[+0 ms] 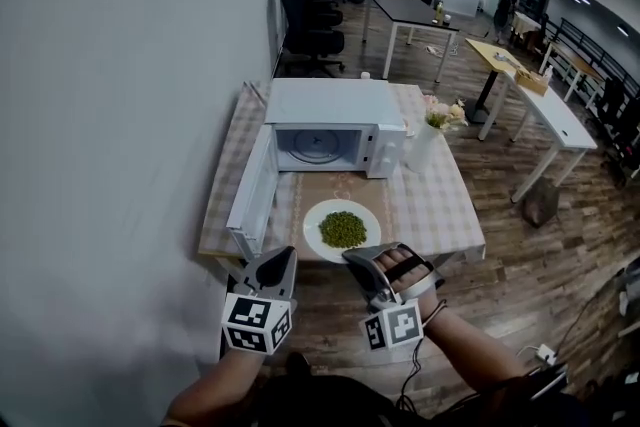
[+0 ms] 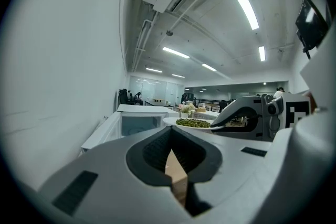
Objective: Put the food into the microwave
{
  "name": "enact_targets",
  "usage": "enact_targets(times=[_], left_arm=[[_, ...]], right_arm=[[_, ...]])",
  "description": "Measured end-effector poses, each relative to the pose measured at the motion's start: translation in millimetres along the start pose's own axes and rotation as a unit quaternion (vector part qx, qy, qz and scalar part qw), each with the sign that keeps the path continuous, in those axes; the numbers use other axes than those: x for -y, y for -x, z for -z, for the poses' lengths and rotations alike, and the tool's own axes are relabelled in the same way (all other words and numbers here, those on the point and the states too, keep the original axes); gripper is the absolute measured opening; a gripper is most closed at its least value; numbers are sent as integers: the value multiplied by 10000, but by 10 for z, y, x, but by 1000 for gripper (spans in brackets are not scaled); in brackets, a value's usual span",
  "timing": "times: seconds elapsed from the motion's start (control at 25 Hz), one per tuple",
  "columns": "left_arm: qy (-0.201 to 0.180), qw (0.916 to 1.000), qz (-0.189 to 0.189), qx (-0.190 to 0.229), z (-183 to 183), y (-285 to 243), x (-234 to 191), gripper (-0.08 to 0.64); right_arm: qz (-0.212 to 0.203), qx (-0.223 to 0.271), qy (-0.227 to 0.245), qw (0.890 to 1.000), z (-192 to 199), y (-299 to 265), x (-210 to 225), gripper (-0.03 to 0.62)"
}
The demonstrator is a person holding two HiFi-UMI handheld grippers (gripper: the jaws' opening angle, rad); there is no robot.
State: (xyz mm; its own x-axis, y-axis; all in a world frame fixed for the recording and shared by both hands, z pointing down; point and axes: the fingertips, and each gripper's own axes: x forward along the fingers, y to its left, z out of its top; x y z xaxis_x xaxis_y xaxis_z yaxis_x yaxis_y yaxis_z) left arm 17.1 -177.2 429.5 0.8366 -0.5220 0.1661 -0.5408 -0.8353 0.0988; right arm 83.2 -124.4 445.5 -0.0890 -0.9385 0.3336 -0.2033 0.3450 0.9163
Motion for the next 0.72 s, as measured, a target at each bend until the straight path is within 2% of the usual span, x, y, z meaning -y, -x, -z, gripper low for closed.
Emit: enact_targets(times=[0.72], left_arm=[[186, 9991, 389, -10, -51, -458, -467, 9]], right_arm=[[-115, -343, -123, 9993, 144, -862, 127, 18]])
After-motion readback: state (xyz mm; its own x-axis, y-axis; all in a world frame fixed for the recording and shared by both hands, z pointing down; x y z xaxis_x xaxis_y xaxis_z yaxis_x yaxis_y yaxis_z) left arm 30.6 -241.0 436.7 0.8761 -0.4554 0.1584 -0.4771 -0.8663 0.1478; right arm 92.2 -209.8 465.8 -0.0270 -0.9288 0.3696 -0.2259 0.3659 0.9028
